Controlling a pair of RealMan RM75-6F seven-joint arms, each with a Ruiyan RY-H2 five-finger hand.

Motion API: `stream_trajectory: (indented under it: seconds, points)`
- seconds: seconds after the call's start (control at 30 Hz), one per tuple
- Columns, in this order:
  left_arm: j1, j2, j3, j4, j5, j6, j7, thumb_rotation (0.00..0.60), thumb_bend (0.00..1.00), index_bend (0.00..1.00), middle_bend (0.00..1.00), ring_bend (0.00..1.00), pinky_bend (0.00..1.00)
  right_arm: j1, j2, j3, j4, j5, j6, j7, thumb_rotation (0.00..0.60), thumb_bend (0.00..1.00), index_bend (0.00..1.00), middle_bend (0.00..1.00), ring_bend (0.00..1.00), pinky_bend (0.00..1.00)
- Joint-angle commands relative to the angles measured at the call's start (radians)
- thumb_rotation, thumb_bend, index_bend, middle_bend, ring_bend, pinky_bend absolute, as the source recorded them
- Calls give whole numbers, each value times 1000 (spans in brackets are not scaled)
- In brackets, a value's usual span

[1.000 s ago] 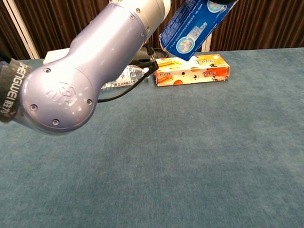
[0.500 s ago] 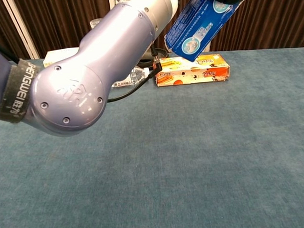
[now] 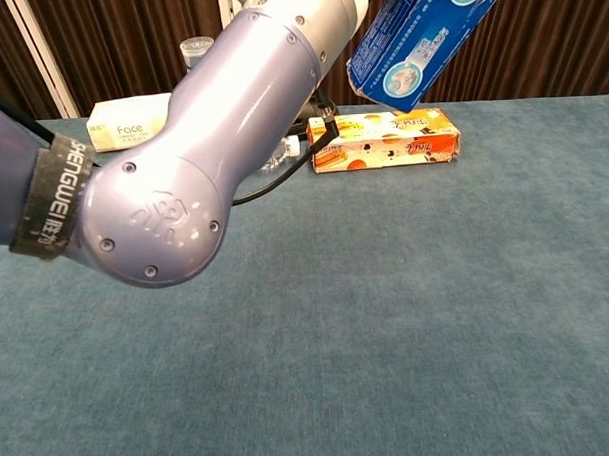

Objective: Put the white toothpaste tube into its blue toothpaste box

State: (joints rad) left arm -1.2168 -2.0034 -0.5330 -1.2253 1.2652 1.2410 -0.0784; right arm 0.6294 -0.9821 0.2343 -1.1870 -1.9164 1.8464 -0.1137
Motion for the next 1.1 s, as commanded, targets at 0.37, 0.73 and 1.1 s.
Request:
stream_trajectory:
  seconds: [0.37, 0.73, 1.1]
  points:
    - [-3, -10, -5, 16, 8, 4, -13, 600, 421, 444, 542, 535, 617, -18, 0, 22, -32, 47, 10, 22, 600, 349, 0, 436, 299, 112]
    - [-5, -13, -16, 17, 1, 6, -4, 600, 420, 437, 535, 530, 614, -37, -2, 35, -50, 79, 14, 27, 600, 305, 0, 407, 267, 63]
    - [-6, -21, -25, 35, 3, 19, -6, 600, 429, 436, 537, 530, 612, -62, -19, 36, -44, 74, 60, 45, 600, 304, 0, 407, 266, 62]
